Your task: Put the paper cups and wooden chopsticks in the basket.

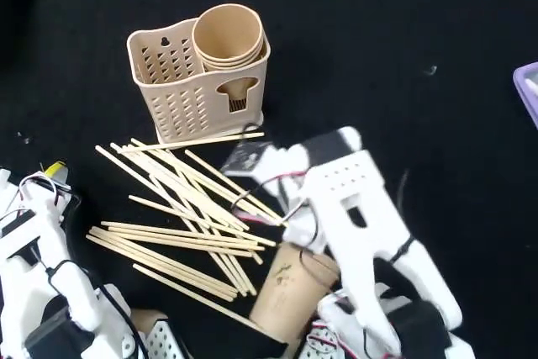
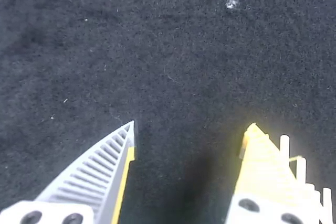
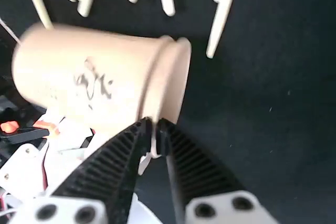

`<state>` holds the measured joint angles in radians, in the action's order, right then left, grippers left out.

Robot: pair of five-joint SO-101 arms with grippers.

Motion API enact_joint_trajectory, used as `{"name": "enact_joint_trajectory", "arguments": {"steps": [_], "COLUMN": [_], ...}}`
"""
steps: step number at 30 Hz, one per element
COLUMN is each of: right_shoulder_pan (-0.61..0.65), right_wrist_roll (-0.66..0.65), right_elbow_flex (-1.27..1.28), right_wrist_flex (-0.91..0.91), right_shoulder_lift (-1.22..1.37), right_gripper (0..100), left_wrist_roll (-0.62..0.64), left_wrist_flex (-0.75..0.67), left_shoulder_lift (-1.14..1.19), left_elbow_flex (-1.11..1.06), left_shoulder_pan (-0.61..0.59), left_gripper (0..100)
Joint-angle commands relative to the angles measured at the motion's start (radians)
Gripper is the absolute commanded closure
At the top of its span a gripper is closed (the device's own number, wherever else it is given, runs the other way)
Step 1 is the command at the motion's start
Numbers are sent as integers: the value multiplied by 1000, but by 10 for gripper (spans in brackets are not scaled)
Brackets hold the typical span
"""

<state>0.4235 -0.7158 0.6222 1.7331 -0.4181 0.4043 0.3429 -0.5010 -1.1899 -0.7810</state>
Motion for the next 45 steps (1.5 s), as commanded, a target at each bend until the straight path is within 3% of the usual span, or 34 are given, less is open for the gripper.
{"name": "enact_joint_trajectory", "arguments": {"steps": [1,4,11,16,24,34,42,45], "right_shoulder_pan": [95,140,144,150,296,293,252,216], "right_wrist_roll": [18,21,21,48,89,84,87,86], "right_elbow_flex": [1,-1,-45,-99,-1,8,-31,-36], "right_wrist_flex": [34,34,34,34,34,31,34,34], "right_shoulder_lift": [-70,-85,-88,-88,-88,-74,122,159], "right_gripper": [987,969,746,744,744,745,746,809], "left_wrist_roll": [-8,-8,-8,-8,-8,-8,-8,-8], "left_wrist_flex": [-14,-14,-14,-14,-14,-14,-14,-14], "left_shoulder_lift": [-26,-28,-29,-29,-29,-31,-31,-31], "left_elbow_flex": [21,21,21,21,21,21,21,21], "left_shoulder_pan": [10,10,10,10,10,10,2,2], "left_gripper": [679,679,679,679,679,679,679,679]}}
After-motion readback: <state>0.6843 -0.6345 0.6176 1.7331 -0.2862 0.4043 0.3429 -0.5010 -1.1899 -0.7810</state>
